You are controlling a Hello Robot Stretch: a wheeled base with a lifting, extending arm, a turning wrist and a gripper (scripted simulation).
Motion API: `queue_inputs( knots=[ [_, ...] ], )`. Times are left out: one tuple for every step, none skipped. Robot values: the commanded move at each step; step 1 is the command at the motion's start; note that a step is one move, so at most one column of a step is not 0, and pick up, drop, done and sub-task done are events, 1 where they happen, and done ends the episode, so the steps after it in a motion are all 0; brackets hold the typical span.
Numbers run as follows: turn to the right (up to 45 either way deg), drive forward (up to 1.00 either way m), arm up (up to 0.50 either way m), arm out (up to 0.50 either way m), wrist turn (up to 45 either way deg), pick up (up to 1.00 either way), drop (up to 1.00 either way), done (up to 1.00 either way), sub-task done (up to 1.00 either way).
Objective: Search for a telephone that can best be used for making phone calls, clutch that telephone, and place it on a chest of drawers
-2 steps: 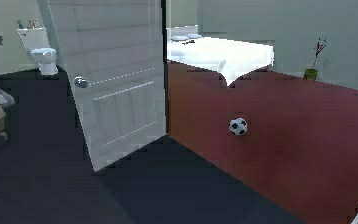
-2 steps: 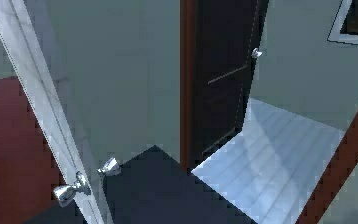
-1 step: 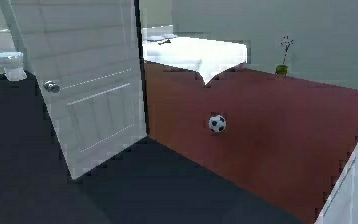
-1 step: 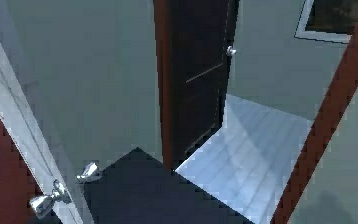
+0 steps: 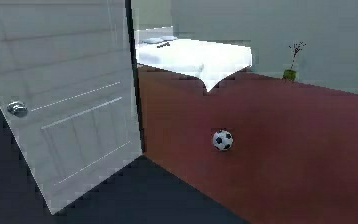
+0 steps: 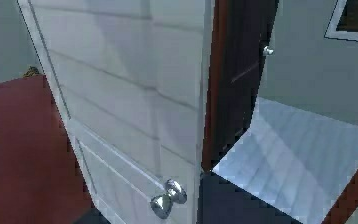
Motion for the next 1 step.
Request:
queue_inputs(
  knots=[
    [-39.0, 0.00, 0.00, 0.00, 0.0, 0.00, 0.00, 0.00, 0.00]
  ],
)
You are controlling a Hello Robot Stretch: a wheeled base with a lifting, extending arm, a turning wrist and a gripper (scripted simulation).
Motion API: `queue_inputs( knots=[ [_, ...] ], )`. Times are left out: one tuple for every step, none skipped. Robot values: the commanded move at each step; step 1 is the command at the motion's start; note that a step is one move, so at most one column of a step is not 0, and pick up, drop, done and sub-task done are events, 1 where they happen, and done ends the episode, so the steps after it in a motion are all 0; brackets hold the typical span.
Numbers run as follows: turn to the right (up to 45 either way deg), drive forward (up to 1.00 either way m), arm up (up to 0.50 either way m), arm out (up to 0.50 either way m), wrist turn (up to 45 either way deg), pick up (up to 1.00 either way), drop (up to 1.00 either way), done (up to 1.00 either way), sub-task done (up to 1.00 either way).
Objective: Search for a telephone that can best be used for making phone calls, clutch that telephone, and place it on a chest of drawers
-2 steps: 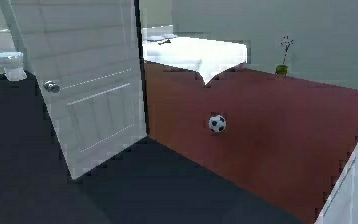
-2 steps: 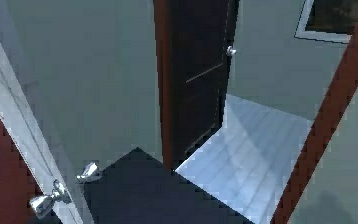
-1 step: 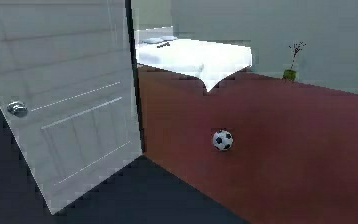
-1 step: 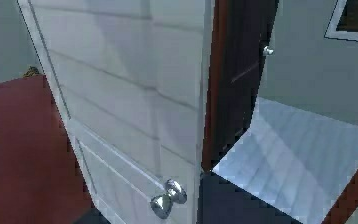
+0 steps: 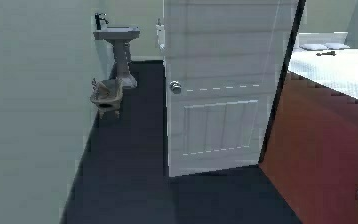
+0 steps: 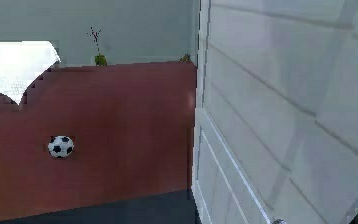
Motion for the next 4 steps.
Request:
queue_inputs(
  knots=[
    [0.0, 0.25, 0.00, 0.00, 0.0, 0.00, 0.00, 0.00, 0.00],
    [45.0, 0.00, 0.00, 0.00, 0.0, 0.00, 0.00, 0.00, 0.00],
    [30.0, 0.00, 0.00, 0.00, 0.0, 0.00, 0.00, 0.00, 0.00],
    [0.0, 1.00, 0.00, 0.00, 0.0, 0.00, 0.00, 0.00, 0.00]
  ],
)
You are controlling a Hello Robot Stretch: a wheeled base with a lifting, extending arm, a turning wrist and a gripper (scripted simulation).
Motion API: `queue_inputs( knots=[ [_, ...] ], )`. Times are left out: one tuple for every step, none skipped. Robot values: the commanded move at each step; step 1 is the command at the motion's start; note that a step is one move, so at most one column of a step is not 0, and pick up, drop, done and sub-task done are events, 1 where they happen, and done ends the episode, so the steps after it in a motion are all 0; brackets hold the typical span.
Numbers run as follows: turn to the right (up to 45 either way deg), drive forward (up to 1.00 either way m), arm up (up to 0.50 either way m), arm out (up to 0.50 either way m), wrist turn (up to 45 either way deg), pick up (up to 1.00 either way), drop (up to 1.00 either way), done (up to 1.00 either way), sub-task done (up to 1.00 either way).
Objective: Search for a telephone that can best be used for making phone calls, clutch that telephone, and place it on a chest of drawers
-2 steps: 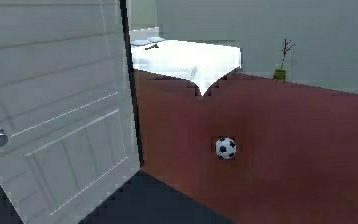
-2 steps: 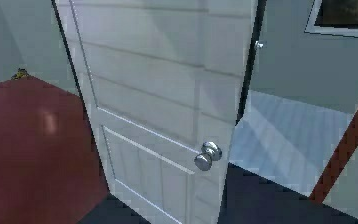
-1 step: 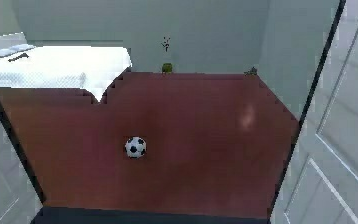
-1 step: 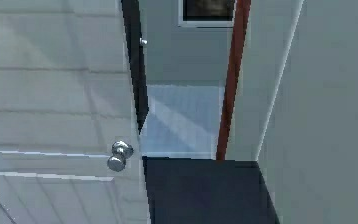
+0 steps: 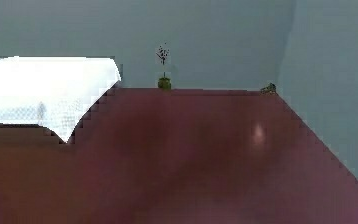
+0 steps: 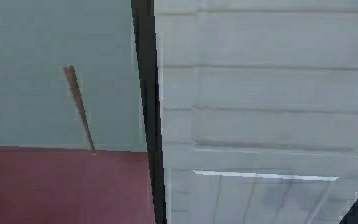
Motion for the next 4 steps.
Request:
queue_inputs(
  knots=[
    [6.0, 0.00, 0.00, 0.00, 0.0, 0.00, 0.00, 0.00, 0.00],
    [0.0, 0.50, 0.00, 0.00, 0.0, 0.00, 0.00, 0.00, 0.00],
    [-15.0, 0.00, 0.00, 0.00, 0.0, 0.00, 0.00, 0.00, 0.00],
    [0.0, 0.75, 0.00, 0.00, 0.0, 0.00, 0.00, 0.00, 0.00]
  ],
)
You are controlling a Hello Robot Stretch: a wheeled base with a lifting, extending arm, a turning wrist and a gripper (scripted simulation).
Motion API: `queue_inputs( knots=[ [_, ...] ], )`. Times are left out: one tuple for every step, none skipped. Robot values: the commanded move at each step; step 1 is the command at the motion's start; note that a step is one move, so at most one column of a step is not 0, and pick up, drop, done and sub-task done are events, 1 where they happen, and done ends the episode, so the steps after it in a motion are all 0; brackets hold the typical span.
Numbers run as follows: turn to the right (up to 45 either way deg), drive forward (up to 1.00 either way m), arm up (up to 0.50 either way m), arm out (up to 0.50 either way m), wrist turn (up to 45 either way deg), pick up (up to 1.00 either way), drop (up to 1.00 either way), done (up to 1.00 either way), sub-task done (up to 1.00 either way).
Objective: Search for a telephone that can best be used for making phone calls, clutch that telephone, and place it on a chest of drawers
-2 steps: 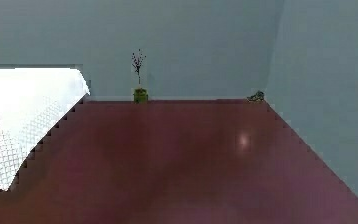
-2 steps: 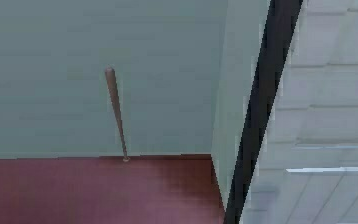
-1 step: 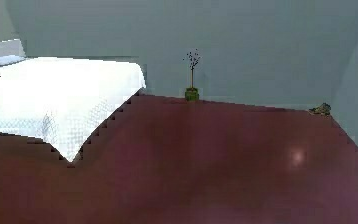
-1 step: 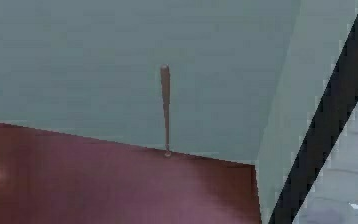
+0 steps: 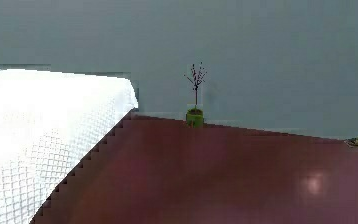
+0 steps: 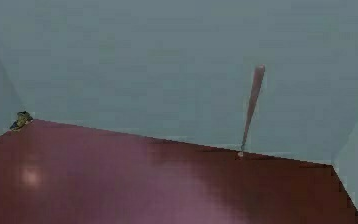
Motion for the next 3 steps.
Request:
queue_inputs(
  knots=[
    [-45.0, 0.00, 0.00, 0.00, 0.0, 0.00, 0.00, 0.00, 0.00],
    [-27.0, 0.00, 0.00, 0.00, 0.0, 0.00, 0.00, 0.00, 0.00],
    [0.0, 0.55, 0.00, 0.00, 0.0, 0.00, 0.00, 0.00, 0.00]
  ],
)
